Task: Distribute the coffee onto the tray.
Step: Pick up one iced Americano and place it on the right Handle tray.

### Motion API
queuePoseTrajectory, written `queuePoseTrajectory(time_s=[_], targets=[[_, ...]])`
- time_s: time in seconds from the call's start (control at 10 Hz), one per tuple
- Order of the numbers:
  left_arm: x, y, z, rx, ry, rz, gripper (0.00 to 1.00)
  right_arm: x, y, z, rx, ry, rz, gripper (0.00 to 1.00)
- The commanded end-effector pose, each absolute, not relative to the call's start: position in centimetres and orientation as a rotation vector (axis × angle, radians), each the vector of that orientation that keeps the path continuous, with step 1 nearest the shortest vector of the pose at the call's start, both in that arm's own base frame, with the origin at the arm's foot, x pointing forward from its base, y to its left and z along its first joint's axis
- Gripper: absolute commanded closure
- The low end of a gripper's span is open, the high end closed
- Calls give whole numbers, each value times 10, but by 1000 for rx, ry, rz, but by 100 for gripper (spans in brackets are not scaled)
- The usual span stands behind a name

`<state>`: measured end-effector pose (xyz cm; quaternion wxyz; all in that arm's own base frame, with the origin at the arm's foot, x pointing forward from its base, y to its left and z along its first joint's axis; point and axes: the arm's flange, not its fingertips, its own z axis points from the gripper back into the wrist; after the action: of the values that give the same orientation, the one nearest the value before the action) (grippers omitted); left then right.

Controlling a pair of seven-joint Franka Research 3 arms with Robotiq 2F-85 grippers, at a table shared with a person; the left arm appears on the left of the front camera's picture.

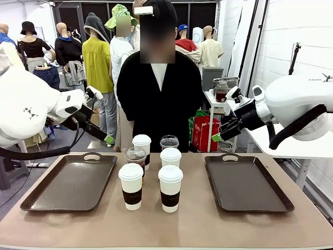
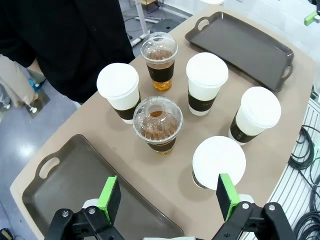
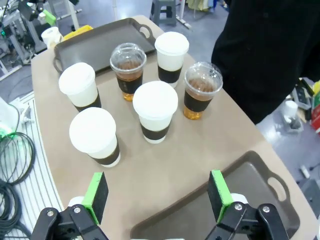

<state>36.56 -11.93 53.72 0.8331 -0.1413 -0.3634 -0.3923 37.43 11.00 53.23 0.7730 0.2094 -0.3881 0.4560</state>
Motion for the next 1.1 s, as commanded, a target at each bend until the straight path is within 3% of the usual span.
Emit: queuePoseTrajectory(time_s=[0.0,1.0], targets=[[371,-109,527,-365,-760,-867,0,385,113,525,481,-858,1030,0],[377,-106,528,-345,-750,-847,0,380,113,523,468,-851,1022,0]])
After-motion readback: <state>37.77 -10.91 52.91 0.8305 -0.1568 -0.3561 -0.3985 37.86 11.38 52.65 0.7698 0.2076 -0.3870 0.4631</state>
